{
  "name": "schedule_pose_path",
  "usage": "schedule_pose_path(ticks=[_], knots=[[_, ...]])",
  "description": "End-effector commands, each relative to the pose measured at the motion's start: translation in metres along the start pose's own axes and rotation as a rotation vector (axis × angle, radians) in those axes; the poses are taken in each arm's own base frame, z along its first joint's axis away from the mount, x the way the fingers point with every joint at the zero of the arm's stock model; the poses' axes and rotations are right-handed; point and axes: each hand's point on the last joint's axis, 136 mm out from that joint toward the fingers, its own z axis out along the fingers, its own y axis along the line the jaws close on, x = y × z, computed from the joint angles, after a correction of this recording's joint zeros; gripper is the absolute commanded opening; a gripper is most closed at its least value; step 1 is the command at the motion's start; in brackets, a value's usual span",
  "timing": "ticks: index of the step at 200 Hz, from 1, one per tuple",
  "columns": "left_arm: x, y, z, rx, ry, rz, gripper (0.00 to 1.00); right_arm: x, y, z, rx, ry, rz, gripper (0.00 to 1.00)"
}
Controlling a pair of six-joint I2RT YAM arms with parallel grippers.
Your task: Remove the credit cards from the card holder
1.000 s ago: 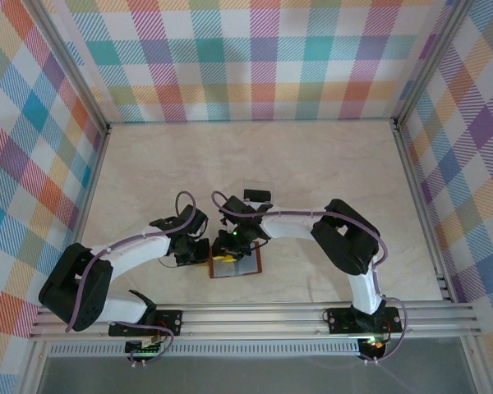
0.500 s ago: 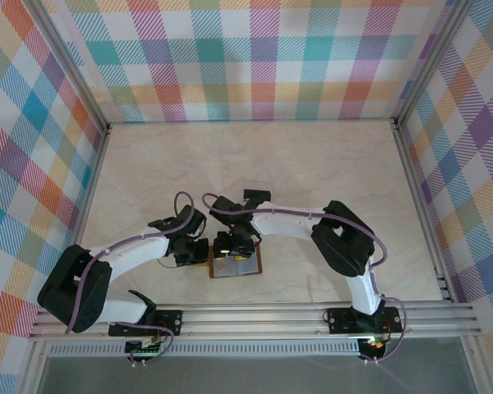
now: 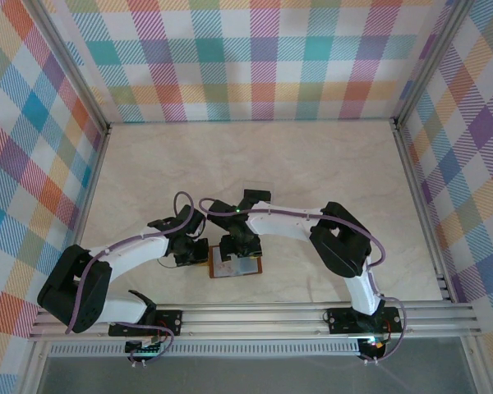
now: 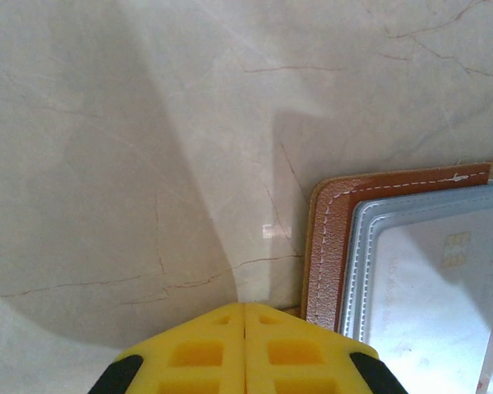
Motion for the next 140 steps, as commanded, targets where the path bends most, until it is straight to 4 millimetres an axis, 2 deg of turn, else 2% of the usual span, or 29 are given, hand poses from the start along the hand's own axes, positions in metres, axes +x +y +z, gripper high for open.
schedule_pose_path(ticks=[1,29,69,103,140], knots=[[0.010,0.016,0.004,-0.048,0.027,-0.004,0.07,0.003,-0.012,-0.010,0.065,-0.012,-0.013,0.70],[0.009,0.016,0.004,-0.047,0.026,-0.004,0.07,0.005,-0.027,-0.012,0.125,-0.024,-0.007,0.70],[0.009,0.015,0.003,-0.047,0.025,-0.002,0.07,0.011,-0.044,-0.001,0.195,0.000,-0.001,0.70],[0.009,0.016,0.004,-0.050,0.027,-0.001,0.07,0.015,-0.048,0.006,0.201,0.013,0.004,0.70],[0.007,0.013,0.003,-0.041,0.025,0.000,0.07,0.013,-0.046,-0.003,0.183,-0.015,0.003,0.71]])
